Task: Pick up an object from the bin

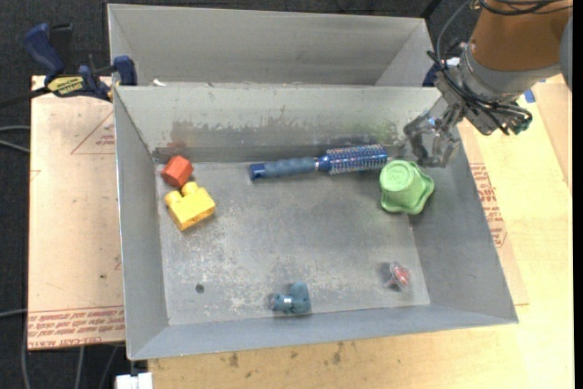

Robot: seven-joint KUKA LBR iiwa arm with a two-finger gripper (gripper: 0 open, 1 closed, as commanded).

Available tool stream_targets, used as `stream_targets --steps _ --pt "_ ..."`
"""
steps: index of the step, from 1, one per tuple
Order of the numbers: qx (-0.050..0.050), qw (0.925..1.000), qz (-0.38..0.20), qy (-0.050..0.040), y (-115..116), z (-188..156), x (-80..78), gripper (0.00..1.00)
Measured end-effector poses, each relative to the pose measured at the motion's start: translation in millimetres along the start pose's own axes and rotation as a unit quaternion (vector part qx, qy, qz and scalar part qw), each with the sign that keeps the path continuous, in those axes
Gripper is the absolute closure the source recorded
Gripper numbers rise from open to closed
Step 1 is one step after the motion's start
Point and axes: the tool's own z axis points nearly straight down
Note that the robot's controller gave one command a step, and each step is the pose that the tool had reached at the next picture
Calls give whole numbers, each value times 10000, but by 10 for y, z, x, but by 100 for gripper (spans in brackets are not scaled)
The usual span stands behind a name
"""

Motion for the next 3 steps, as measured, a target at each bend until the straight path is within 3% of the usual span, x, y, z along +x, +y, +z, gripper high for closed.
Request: stream_targets --steps 1,2,3 --pt "-32 10000 16 29 3 57 16 0" --pt "-90 9997 -233 -11 79 1104 274 0" --pt "-79 9997 -245 -38 85 1064 244 100"
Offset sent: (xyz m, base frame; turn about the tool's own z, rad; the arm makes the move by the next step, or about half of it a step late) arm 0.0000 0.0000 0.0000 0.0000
